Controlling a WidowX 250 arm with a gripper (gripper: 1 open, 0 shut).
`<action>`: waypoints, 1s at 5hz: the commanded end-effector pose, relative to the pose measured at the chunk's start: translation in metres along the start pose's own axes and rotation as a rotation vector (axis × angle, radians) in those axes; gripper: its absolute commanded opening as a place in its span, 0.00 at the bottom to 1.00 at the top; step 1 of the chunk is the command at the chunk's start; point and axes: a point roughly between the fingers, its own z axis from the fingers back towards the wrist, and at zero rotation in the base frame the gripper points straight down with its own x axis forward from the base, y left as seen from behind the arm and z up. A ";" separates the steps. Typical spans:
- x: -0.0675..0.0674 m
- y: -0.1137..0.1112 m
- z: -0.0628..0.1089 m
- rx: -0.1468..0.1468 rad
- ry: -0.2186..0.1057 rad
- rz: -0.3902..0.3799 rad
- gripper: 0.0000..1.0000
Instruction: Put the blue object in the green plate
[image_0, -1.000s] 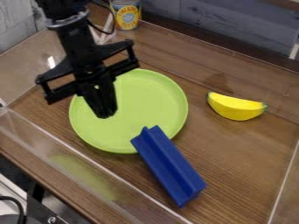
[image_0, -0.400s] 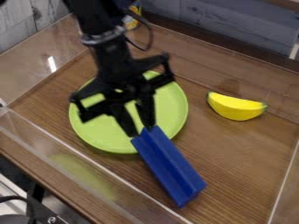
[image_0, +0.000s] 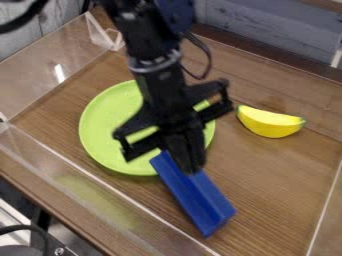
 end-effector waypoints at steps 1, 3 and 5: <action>-0.004 -0.005 -0.009 -0.024 -0.011 0.021 0.00; -0.002 -0.005 -0.011 -0.053 -0.028 0.038 0.00; 0.000 -0.009 -0.003 -0.048 -0.032 0.048 0.00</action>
